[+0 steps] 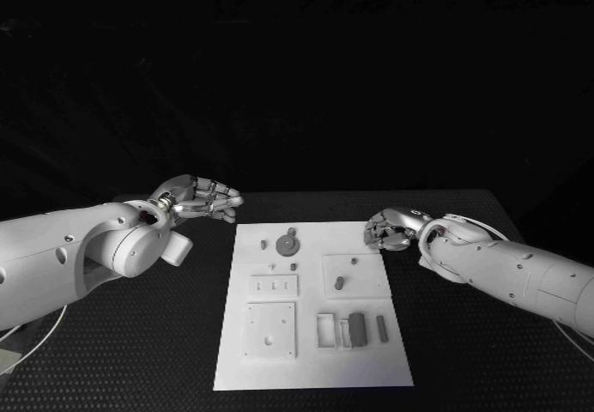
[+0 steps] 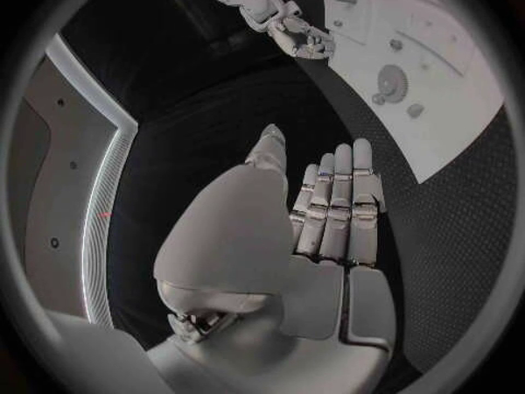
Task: Assemble the parts on the task board
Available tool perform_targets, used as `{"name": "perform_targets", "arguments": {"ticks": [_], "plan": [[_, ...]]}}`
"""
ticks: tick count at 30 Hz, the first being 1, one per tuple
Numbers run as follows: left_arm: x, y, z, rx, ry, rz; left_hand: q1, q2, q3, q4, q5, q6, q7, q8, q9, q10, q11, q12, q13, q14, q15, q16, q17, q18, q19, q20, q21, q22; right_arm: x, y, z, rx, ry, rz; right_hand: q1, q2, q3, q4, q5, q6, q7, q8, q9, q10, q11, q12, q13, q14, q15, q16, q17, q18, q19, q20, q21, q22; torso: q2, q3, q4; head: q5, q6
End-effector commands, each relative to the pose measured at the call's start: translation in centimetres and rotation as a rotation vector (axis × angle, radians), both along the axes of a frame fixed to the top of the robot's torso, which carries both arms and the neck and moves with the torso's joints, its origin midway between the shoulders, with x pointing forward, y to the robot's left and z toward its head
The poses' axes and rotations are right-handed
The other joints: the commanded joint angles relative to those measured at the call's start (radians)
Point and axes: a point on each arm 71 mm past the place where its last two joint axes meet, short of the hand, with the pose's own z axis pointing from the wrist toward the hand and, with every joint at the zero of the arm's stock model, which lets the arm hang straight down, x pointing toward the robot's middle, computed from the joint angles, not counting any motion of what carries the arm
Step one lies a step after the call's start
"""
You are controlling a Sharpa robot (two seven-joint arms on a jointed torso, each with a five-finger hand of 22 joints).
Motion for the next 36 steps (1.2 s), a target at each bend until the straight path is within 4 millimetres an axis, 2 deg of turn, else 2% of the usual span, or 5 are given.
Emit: {"name": "perform_targets", "arguments": {"ticks": [1, 20, 26, 33, 36], "plan": [[-0.1, -0.22, 0.12, -0.003, -0.005, -0.019, -0.003, -0.001, 0.006, -0.001, -0.004, 0.0, 0.034, -0.004, -0.001, -0.008, 0.001, -0.001, 0.001, -0.003, 0.001, -0.004, 0.001, 0.017, -0.002, 0.0, -0.006, 0.001, -0.02, 0.14, -0.02, 0.004, -0.002, 0.005, -0.003, 0.004, -0.008, 0.0, -0.002, 0.009, 0.001, 0.005, 0.001, -0.003, -0.004, 0.007, 0.002, -0.004, -0.01, -0.004, 0.002, 0.046, 0.006, -0.003, -0.004, 0.015, -0.001, -0.0009, 0.0011, -0.001, -0.002], [-0.17, -0.12, 0.17, -0.001, -0.006, -0.018, -0.002, -0.003, 0.007, -0.001, -0.004, 0.0, 0.034, -0.004, -0.001, -0.008, 0.001, -0.001, 0.001, -0.003, 0.001, -0.006, 0.002, 0.017, -0.002, 0.0, -0.006, 0.002, -0.06, 0.35, -0.24, 0.01, -0.002, 0.0, -0.008, -0.013, -0.014, 0.0, -0.002, 0.002, 0.003, -0.002, -0.002, -0.009, -0.003, 0.006, 0.011, -0.004, -0.009, -0.007, 0.002, 0.046, 0.006, -0.004, -0.006, 0.015, -0.001, 0.0004, 0.0004, -0.001, -0.002], [-0.17, -0.1, 0.17, -0.001, -0.006, -0.017, -0.002, -0.002, 0.007, -0.001, -0.004, 0.0, 0.034, -0.004, -0.001, -0.008, 0.001, -0.001, 0.002, -0.003, 0.001, -0.006, 0.002, 0.017, -0.002, 0.0, -0.006, 0.002, -0.05, 0.43, -0.27, 0.012, -0.007, -0.003, -0.01, 0.001, -0.011, 0.004, -0.002, 0.011, 0.0, 0.001, -0.001, -0.005, -0.004, 0.01, 0.017, -0.003, -0.011, -0.008, 0.002, 0.046, 0.008, -0.003, -0.007, 0.015, -0.001, 0.001, 0.0002, 0.0, -0.003], [-0.17, -0.09, 0.17, -0.001, -0.005, -0.018, -0.002, -0.002, 0.007, -0.001, -0.004, 0.0, 0.034, -0.004, -0.001, -0.008, 0.001, -0.001, 0.002, -0.003, 0.001, -0.006, 0.003, 0.017, -0.002, 0.0, -0.006, 0.002, -0.01, 0.52, -0.27, 0.015, -0.016, -0.011, -0.015, 0.021, -0.01, 0.002, -0.002, 0.052, -0.018, 0.018, 0.008, 0.016, -0.023, 0.057, 0.079, 0.001, -0.028, -0.01, 0.006, 0.046, 0.013, -0.006, -0.006, 0.016, -0.001, 0.0013, 0.0004, 0.0, -0.003], [-0.17, -0.07, 0.17, -0.001, -0.006, -0.017, -0.002, -0.002, 0.008, -0.001, -0.004, 0.0, 0.034, -0.004, -0.001, -0.008, 0.001, -0.001, 0.002, -0.003, 0.001, -0.006, 0.003, 0.017, -0.002, 0.0, -0.007, 0.002, 0.01, 0.41, -0.3, 0.011, -0.015, -0.018, -0.017, 0.023, -0.01, 0.002, -0.002, 0.057, -0.02, 0.019, 0.009, 0.014, -0.025, 0.064, 0.092, 0.002, -0.03, -0.011, 0.006, 0.046, 0.014, -0.006, -0.006, 0.017, -0.001, 0.0013, 0.0, 0.0, -0.004]]}}
